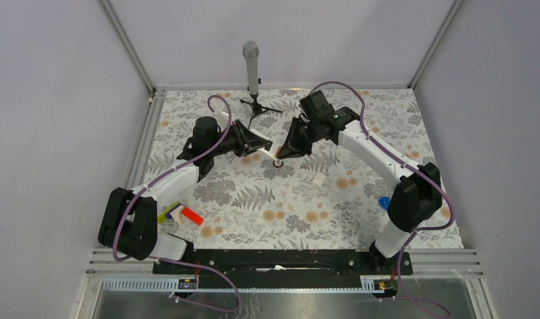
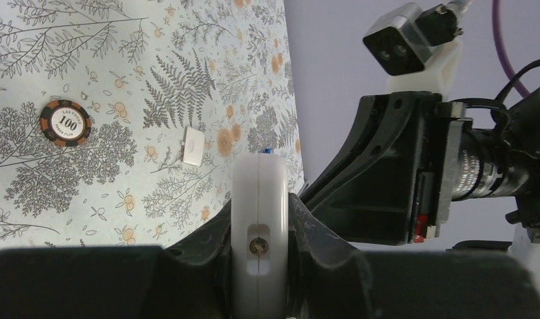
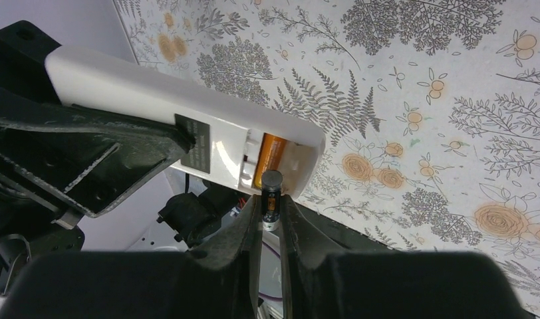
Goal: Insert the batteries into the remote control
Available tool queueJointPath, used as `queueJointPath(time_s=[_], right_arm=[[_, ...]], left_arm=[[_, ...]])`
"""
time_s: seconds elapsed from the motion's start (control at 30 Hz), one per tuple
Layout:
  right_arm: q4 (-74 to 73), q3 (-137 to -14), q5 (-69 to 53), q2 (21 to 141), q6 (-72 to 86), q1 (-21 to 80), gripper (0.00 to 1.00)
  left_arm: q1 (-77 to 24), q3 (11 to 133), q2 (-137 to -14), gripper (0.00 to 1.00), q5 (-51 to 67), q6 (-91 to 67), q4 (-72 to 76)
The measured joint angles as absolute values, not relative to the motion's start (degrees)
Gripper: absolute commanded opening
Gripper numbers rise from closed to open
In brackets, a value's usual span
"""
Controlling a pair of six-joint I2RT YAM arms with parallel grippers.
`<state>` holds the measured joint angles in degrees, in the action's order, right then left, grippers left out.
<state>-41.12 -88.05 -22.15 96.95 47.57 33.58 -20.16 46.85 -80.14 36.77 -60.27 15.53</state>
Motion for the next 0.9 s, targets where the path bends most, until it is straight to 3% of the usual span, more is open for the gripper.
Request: queueJointPath(time_s=[0.9], right_arm=[[-38.15,-84.66,-23.4,96.95,54.17,33.32,0.21]], left_arm=[[-20.14,46.24,-79.85,0.0,36.32,-58.02,16.34]])
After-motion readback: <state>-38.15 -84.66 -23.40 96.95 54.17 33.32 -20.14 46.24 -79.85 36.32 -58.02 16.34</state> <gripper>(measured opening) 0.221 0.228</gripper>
